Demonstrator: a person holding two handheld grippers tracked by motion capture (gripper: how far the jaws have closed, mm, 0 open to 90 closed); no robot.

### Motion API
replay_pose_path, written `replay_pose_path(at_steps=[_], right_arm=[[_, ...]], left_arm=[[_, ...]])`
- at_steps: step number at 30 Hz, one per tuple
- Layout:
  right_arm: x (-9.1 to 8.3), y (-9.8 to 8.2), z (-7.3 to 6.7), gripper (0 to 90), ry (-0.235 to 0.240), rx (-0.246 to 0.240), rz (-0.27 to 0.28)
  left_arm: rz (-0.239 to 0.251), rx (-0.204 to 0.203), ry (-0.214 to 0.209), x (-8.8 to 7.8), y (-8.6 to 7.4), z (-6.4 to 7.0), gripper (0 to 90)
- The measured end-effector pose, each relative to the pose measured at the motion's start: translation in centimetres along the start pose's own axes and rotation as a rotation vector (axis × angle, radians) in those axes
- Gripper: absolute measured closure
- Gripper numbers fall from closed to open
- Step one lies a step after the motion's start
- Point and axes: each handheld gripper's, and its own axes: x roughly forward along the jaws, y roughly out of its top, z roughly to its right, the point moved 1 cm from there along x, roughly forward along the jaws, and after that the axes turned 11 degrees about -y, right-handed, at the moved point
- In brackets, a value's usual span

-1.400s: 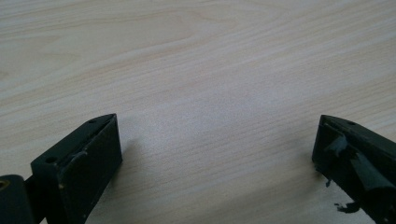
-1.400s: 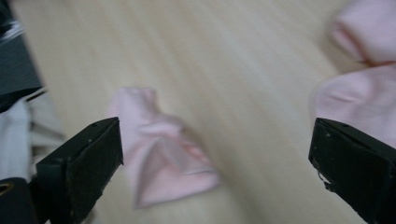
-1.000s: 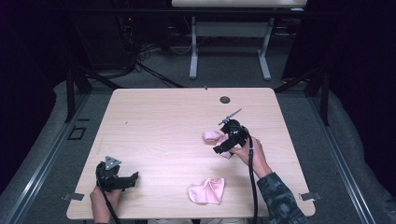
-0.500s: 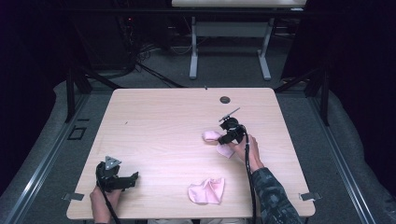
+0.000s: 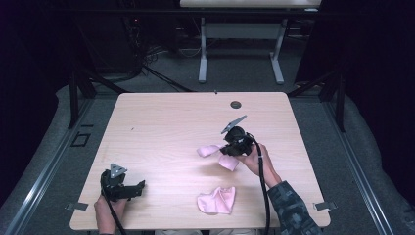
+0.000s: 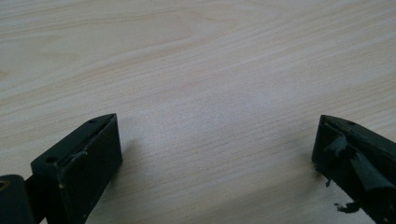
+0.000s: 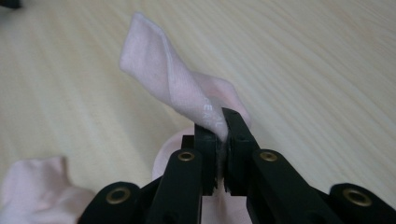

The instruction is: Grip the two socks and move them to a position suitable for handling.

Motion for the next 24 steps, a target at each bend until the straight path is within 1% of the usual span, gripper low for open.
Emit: replay_pose_path(at_steps=[2,3,4,5,7,8,9,10,12,13,14,17,19,20,22,23,24], right_arm=[[-0.5,0.2,-1.2,85.4,0.028,-0.042,-0.004],[-0.6,0.3,-1.8,85.4,0.043,-0.053,-0.005],[-0.6,0.3,-2.4,85.4,0.044,-0.07,0.003],[-0.5,0.3,-2.9,85.3,0.046,-0.092,-0.005],[0.0,0.0,-3.8,85.2,0.055,-0.116,-0.037],[0.5,-0.2,-4.1,85.1,0.057,-0.115,-0.042],[0.9,-0.4,-4.2,84.8,0.054,-0.123,-0.058],[1.4,-0.6,-4.3,84.5,0.056,-0.12,-0.071],[2.4,-1.1,-4.3,83.4,0.052,-0.121,-0.096],[2.8,-1.2,-4.2,82.6,0.048,-0.119,-0.099],[3.3,-1.5,-4.1,80.2,0.058,-0.112,-0.105],[4.0,-1.9,-4.1,70.4,0.043,-0.111,-0.124],[4.2,-2.1,-4.0,58.0,0.047,-0.097,-0.114],[4.1,-2.2,-3.9,52.5,0.04,-0.088,-0.107],[3.5,-2.4,-3.7,38.4,0.04,-0.064,-0.078],[3.0,-2.4,-3.5,34.6,0.032,-0.059,-0.066],[2.6,-2.5,-3.5,28.6,0.023,-0.05,-0.055]], left_arm=[[0.0,0.0,0.0,0.0,0.0,0.0,1.2],[0.0,0.0,0.0,0.0,0.0,0.0,1.2],[0.0,-0.001,-0.001,0.0,0.0,0.0,1.2],[0.0,-0.001,0.0,0.0,0.0,0.0,1.2],[-0.001,0.0,-0.001,0.0,0.0,0.0,1.2],[-0.001,0.0,-0.001,0.0,0.0,0.0,1.2],[-0.001,0.0,-0.001,0.0,0.0,0.0,1.2],[-0.001,0.001,-0.001,0.0,0.0,0.0,1.2],[0.0,0.0,-0.001,0.0,0.0,0.0,1.2],[0.0,0.0,-0.001,0.0,0.0,0.0,1.2],[0.0,0.0,-0.001,0.0,0.0,0.0,1.2],[-0.001,0.001,-0.001,0.0,0.0,0.0,1.2],[0.0,0.001,0.0,0.0,0.0,0.0,1.2],[0.0,0.001,-0.001,0.0,0.0,0.0,1.2],[0.0,0.001,0.0,0.0,0.0,0.0,1.2],[0.001,0.001,0.0,0.0,0.0,0.0,1.3],[0.001,0.001,0.0,0.0,0.0,0.0,1.2]])
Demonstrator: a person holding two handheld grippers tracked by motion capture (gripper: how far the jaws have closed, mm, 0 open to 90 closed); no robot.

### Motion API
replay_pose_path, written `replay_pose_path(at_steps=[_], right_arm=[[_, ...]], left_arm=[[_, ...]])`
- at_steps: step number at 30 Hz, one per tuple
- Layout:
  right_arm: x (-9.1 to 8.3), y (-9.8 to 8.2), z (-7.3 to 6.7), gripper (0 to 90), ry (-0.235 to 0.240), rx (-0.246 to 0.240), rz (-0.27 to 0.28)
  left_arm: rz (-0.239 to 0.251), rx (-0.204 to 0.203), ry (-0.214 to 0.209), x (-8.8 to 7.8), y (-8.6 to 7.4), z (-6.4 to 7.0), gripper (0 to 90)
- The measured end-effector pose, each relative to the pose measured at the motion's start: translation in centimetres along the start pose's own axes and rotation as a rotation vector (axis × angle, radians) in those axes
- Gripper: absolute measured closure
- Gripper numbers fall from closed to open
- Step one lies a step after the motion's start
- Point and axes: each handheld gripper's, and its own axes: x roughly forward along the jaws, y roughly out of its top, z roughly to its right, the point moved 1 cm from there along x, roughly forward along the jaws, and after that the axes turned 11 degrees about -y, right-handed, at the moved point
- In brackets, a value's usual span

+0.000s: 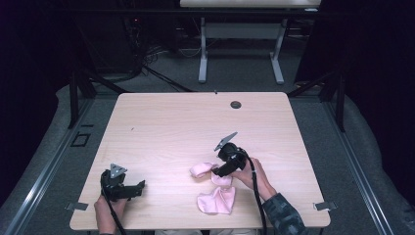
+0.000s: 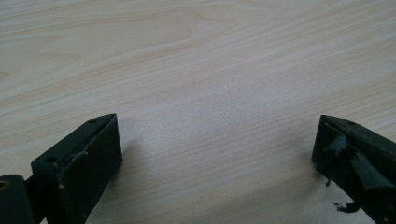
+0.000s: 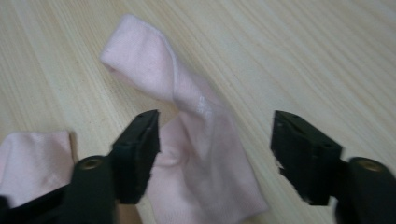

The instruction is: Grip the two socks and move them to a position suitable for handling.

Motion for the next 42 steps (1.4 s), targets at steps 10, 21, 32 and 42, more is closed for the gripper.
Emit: replay_pose_path(at_steps=[10,21,32,42], right_arm=[[-3.9,-2.3,-0.7,14.0,-0.031,0.042,0.043],[-6.8,-6.5,-2.3,8.6,-0.061,0.107,0.048],[-7.3,-8.5,-4.0,12.3,-0.06,0.141,0.055],[-7.2,-9.1,-5.3,13.9,-0.042,0.15,0.062]], left_arm=[[-0.002,-0.016,0.015,-0.1,0.0,0.0,1.3],[-0.015,-0.063,0.039,-0.5,-0.1,0.7,2.8],[0.017,-0.031,-0.082,-1.3,0.6,5.6,6.5],[-0.035,0.039,-0.171,0.0,1.0,9.7,8.9]])
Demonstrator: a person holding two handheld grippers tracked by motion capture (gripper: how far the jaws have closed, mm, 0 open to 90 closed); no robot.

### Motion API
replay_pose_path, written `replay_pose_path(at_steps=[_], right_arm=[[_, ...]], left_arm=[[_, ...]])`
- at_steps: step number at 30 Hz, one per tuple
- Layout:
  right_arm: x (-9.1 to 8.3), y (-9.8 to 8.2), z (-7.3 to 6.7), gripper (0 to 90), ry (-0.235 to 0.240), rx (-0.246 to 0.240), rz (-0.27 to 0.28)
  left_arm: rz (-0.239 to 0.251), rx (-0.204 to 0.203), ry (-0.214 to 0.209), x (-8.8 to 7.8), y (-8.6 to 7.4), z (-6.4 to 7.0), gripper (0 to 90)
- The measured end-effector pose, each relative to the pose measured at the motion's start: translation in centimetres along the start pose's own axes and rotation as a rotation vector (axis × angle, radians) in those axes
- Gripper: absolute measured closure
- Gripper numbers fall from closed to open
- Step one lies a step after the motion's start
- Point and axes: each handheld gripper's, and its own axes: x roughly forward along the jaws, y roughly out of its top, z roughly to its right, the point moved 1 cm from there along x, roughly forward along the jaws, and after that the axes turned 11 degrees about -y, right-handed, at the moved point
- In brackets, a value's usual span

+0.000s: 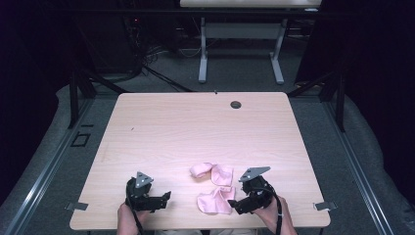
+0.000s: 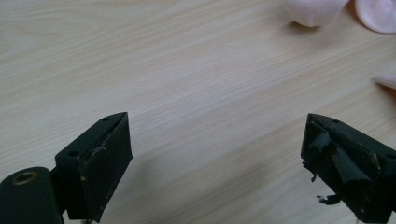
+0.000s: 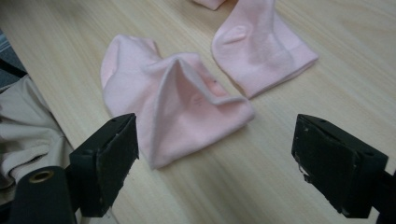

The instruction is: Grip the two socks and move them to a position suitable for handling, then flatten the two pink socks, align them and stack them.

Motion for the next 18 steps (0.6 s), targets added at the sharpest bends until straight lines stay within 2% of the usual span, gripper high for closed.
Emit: replay_pose_path(at_steps=[5,7,9,18], right_arm=[[0.4,-0.3,-1.1,15.4,0.006,-0.006,0.002],[0.5,-0.3,-1.4,18.9,0.008,-0.003,0.009],[0.6,-0.2,-1.8,22.4,0.005,-0.015,0.008],[1.4,0.2,-2.7,45.9,-0.001,-0.03,-0.003]], left_arm=[[-0.018,0.042,-0.02,0.7,0.4,1.6,10.0],[-0.025,0.076,-0.036,1.0,0.8,2.5,11.2],[-0.025,0.089,-0.05,1.2,1.0,3.0,13.5],[-0.068,0.165,-0.18,2.7,1.9,5.9,22.1]])
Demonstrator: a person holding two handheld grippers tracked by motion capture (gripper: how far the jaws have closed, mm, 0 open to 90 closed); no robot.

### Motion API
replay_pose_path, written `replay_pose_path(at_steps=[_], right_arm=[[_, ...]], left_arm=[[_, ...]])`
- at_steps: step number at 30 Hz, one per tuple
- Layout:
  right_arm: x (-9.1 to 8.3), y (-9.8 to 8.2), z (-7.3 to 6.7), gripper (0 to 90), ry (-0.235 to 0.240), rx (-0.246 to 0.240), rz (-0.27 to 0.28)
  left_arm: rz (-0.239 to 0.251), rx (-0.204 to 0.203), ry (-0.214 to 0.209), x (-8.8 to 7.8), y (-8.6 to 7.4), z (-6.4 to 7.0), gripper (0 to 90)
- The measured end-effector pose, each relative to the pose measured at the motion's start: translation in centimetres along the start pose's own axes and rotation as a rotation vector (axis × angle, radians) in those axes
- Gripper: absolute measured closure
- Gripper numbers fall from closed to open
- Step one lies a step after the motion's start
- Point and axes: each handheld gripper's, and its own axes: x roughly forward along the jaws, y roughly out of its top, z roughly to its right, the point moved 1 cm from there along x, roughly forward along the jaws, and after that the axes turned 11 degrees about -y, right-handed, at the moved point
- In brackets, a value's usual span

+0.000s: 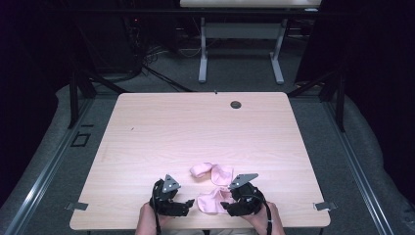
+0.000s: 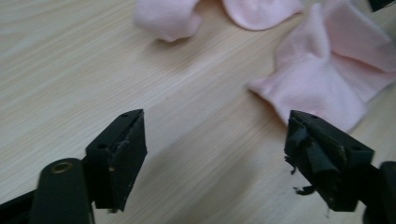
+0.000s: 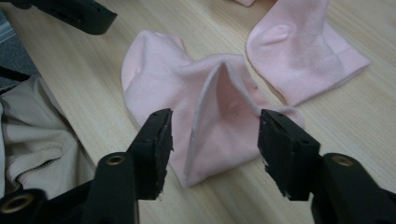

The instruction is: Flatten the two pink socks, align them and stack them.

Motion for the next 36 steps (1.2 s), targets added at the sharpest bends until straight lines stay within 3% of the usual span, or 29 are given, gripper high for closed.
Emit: replay_pose_path(at_steps=[3,7,9,14,17,23,28,33,36], right_arm=[[0.2,0.0,-0.3,54.1,-0.003,-0.004,0.001],[0.5,-0.1,-0.4,62.1,-0.002,-0.002,-0.011],[0.8,-0.2,-0.5,68.7,-0.003,0.002,-0.011],[1.2,-0.4,-0.5,85.7,0.0,0.012,-0.01],[0.9,-0.5,-0.5,88.0,0.0,0.026,0.006],[-0.9,-0.7,0.4,88.4,-0.014,0.063,0.059],[-3.7,-0.4,1.6,88.4,-0.04,0.085,0.13],[-6.4,1.0,2.2,88.4,-0.083,0.063,0.188],[-7.3,2.1,2.2,88.4,-0.083,0.039,0.217]], left_arm=[[-0.014,0.034,-0.048,0.6,0.5,0.7,28.4],[-0.044,0.082,-0.058,1.6,0.9,1.6,34.2],[-0.05,0.096,-0.06,2.0,1.1,1.8,41.1],[-0.108,0.133,-0.1,3.0,1.3,2.2,66.9],[-0.099,0.146,-0.112,3.4,1.5,2.5,83.7],[-0.073,0.152,-0.119,4.0,1.8,3.0,87.2],[-0.038,0.144,-0.134,4.3,2.5,3.4,87.1],[-0.005,0.136,-0.173,5.0,3.5,4.1,86.9],[0.008,0.126,-0.223,5.6,4.1,4.6,86.8]])
